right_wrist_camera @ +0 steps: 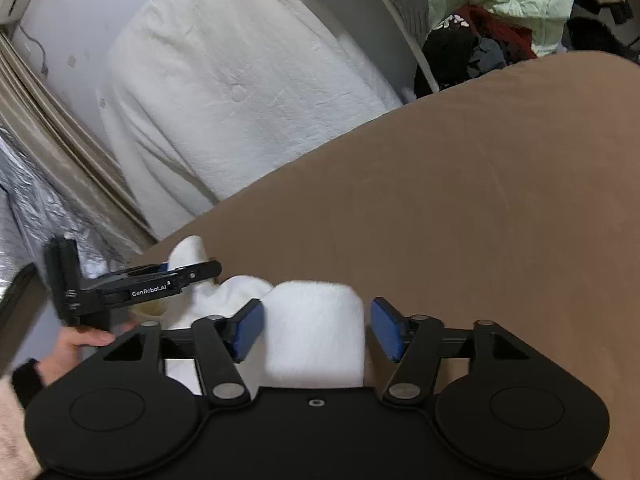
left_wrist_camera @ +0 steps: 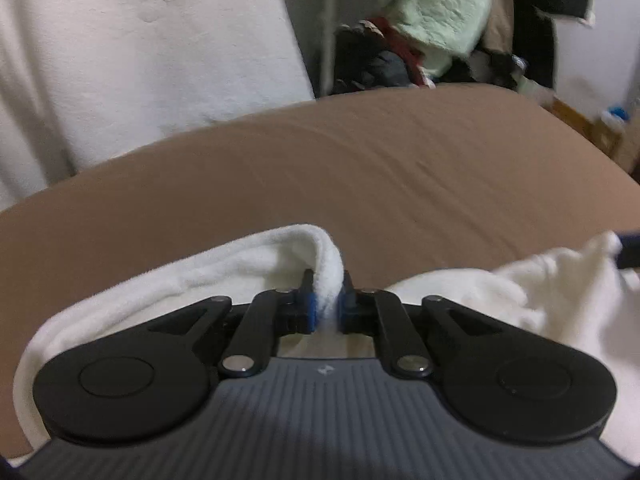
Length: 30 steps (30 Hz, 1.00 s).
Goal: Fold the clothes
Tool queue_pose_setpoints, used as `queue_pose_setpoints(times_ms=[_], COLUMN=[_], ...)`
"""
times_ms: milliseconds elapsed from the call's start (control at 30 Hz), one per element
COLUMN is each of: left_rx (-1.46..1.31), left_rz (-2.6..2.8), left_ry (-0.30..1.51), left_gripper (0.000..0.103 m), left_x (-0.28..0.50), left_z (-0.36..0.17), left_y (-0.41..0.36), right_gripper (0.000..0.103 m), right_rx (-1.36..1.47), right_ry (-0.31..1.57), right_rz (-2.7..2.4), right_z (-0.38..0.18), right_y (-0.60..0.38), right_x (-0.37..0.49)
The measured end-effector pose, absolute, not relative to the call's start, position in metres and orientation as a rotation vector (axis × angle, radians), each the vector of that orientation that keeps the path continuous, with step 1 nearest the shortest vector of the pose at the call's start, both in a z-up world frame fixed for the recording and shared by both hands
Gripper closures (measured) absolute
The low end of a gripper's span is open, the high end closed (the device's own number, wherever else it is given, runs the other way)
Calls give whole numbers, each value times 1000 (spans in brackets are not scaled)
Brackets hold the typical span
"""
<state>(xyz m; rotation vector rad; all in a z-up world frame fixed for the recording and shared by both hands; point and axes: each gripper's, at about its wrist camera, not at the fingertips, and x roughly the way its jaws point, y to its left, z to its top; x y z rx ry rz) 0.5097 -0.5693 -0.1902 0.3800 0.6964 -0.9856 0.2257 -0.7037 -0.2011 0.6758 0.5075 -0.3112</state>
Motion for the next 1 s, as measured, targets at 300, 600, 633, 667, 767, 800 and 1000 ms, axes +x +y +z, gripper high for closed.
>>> queue_pose_setpoints(times_ms=[300,600,633,667,767,800,1000], left_rx=[95,-54,-109,-145,-164,-132,29], left_rz=[-848,-858,-862,-863,-908,-917,-974], left_ry=[687,717,689,662,637,637,750], left_gripper=[95,61,54,52,48,48,34], left_x=[556,582,587,592,612,616,619], left_z=[-172,-179,-170,-161,-141,-139,-163], left_y=[-538,-507,-493,-480,-443,-431,-390], right_gripper=[89,91,91,91,91,90,49], right_rx=[552,275,265,257,281,294,450], right_ry=[551,583,597,606,602,596,549], right_rz=[-307,-481,-494,-504,-522,-528,-505], right_z=[-220,-215,-220,-224,-230,-231,-233], right_y=[-690,-672,-673,-673,-673,-673,-691], right_x=[245,248,248,248,246,246,233])
